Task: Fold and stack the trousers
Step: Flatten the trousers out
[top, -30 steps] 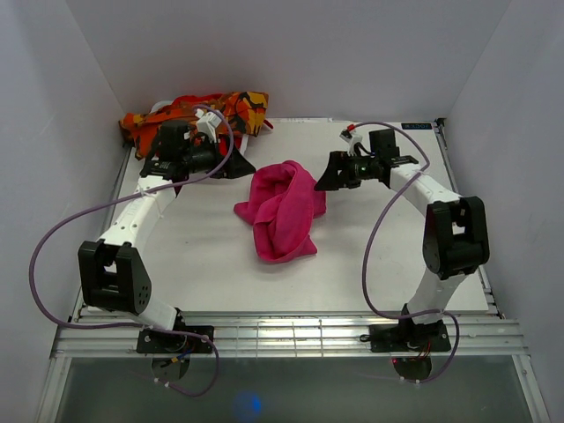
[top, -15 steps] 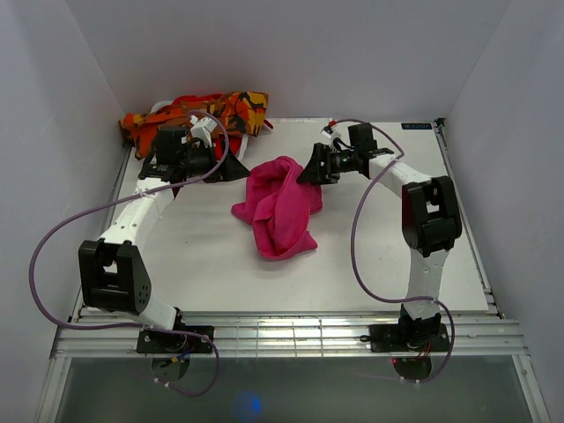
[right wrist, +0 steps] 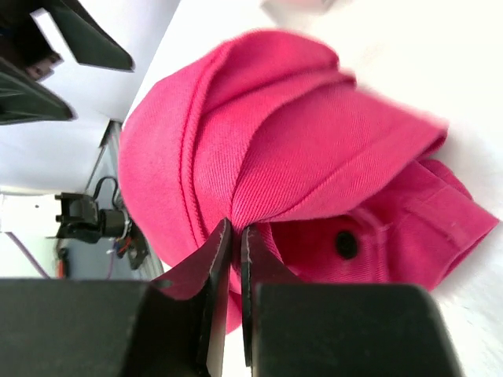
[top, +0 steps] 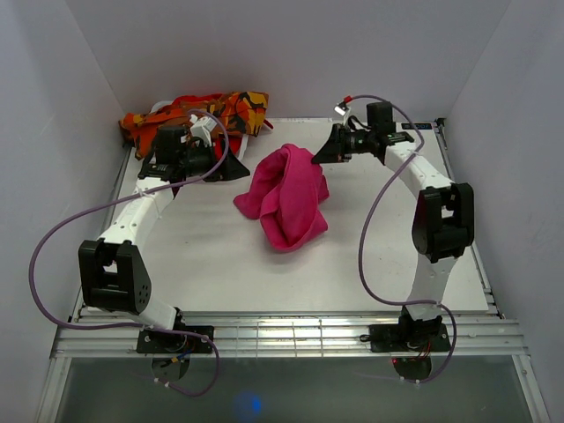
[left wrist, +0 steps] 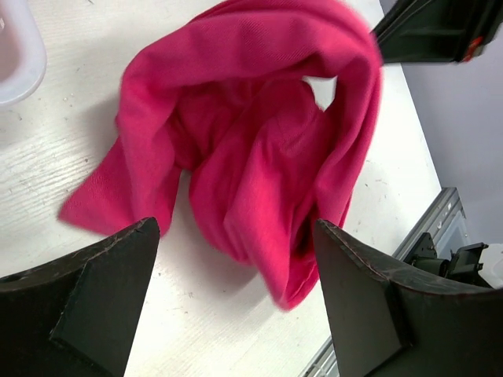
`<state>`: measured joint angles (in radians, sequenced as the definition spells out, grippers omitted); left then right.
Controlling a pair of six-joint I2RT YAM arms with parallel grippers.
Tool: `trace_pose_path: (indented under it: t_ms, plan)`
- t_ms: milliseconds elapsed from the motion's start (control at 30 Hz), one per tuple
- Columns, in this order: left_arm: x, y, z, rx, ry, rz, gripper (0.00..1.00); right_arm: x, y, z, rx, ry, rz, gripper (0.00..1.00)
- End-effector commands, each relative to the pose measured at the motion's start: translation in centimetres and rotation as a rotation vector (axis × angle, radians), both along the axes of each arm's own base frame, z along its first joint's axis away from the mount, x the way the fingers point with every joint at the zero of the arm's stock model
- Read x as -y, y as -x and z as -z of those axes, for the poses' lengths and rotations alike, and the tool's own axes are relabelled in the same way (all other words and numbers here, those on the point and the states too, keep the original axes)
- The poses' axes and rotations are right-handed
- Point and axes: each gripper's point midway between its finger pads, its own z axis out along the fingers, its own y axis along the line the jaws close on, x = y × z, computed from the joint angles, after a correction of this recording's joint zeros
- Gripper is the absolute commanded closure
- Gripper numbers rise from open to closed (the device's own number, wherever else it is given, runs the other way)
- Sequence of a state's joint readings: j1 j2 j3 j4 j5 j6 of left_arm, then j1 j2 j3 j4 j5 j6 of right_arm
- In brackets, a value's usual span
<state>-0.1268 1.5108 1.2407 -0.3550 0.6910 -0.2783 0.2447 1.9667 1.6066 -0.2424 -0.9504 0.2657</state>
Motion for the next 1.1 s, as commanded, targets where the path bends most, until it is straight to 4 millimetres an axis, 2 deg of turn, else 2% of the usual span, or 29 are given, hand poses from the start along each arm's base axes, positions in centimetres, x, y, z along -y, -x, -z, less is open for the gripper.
trace_pose_path:
  t_ms: [0,33,67,100,200,300,333,367,400,433,467,500,533,567,600,633,667,700,733,767,800,833,867,900,933,967,1033,1067]
  plan:
    - [0.2,-0.7,-3.5,0.138,0.002,0.05,0.11,3.0,0.4,-12.6,0.359,-0.051,-0.005,0.92]
    - [0.2,-0.8,-3.7,0.167,-0.012,0.069,0.12,3.3,0.6,-13.3,0.442,-0.022,-0.029,0.92]
    - [0.2,-1.0,-3.5,0.172,-0.018,0.079,0.12,3.4,1.0,-15.0,0.496,-0.015,-0.042,0.92]
    - [0.3,-1.2,-3.9,0.192,-0.024,0.092,0.12,3.6,2.2,-15.6,0.513,-0.003,-0.061,0.92]
    - [0.4,-2.0,-3.4,0.238,-0.057,0.131,0.14,3.8,4.0,-15.9,0.598,0.033,-0.125,0.92]
    - [0.1,-3.9,-3.5,0.306,-0.102,0.115,0.15,3.8,6.1,-12.8,0.624,0.165,-0.22,0.92]
    - [0.1,-4.6,-4.3,0.349,-0.108,0.116,0.15,4.1,7.3,-10.6,0.578,0.242,-0.253,0.92]
    - [0.2,-4.9,-4.6,0.371,-0.111,0.119,0.15,4.1,8.0,-9.1,0.621,0.288,-0.307,0.92]
    - [0.2,-5.4,-4.7,0.374,-0.108,0.117,0.15,3.4,10.6,-6.0,0.563,0.315,-0.371,0.92]
    - [0.3,-5.7,-5.3,0.389,-0.101,0.118,0.15,3.7,11.5,-3.9,0.548,0.382,-0.388,0.92]
    - [0.7,-5.5,-5.3,0.373,-0.078,0.129,0.15,2.8,12.8,-3.3,0.598,0.396,-0.417,0.92]
    - [0.9,-5.5,-4.9,0.354,-0.066,0.14,0.15,3.3,14.9,1.0,0.517,0.428,-0.455,0.92]
    - [1.1,-5.3,-4.4,0.333,-0.056,0.147,0.15,3.5,15.5,2.6,0.515,0.465,-0.459,0.92]
    - [1.3,-5.0,-3.9,0.308,-0.042,0.151,0.16,2.7,16.0,3.1,0.565,0.467,-0.466,0.92]
    - [1.3,-4.8,-3.3,0.29,-0.039,0.151,0.16,2.6,16.8,4.4,0.545,0.486,-0.477,0.92]
    - [1.3,-4.4,-2.9,0.276,-0.037,0.153,0.16,3.1,18.0,6.5,0.513,0.529,-0.499,0.92]
    - [1.2,-3.8,-1.6,0.244,-0.036,0.158,0.16,3.0,18.6,7.0,0.512,0.541,-0.516,0.92]
    - [1.3,-3.4,-1.1,0.229,-0.035,0.163,0.16,2.6,19.5,7.2,0.517,0.544,-0.538,0.89]
    - [1.6,-2.8,-0.8,0.224,-0.035,0.169,0.16,2.6,19.7,7.2,0.516,0.548,-0.538,0.81]
    - [1.8,-2.4,-0.3,0.214,-0.038,0.176,0.16,2.6,19.7,6.8,0.522,0.546,-0.53,0.7]
    - [2.0,-1.9,0.4,0.199,-0.047,0.176,0.15,2.8,19.5,5.9,0.541,0.552,-0.507,0.66]
    - [2.9,-1.4,0.7,0.193,-0.053,0.195,0.15,3.2,18.7,5.3,0.56,0.584,-0.467,0.58]
    - [3.3,-1.1,0.8,0.195,-0.061,0.204,0.14,3.8,17.7,3.5,0.602,0.58,-0.406,0.42]
    - [3.8,-1.1,0.9,0.199,-0.078,0.2,0.14,4.3,16.8,2.3,0.628,0.571,-0.359,0.32]
    - [5.1,-0.7,1.0,0.204,-0.089,0.222,0.13,4.8,16.0,1.1,0.638,0.552,-0.305,0.22]
    - [5.7,-0.8,1.3,0.201,-0.1,0.223,0.12,6.4,14.3,-1.1,0.666,0.541,-0.208,0.15]
    - [7.5,-1.2,1.4,0.206,-0.134,0.219,0.07,8.0,12.1,-3.4,0.694,0.515,-0.102,0.12]
    - [8.0,-1.5,1.6,0.204,-0.149,0.208,0.07,10.0,10.2,-4.8,0.686,0.523,-0.003,0.1]
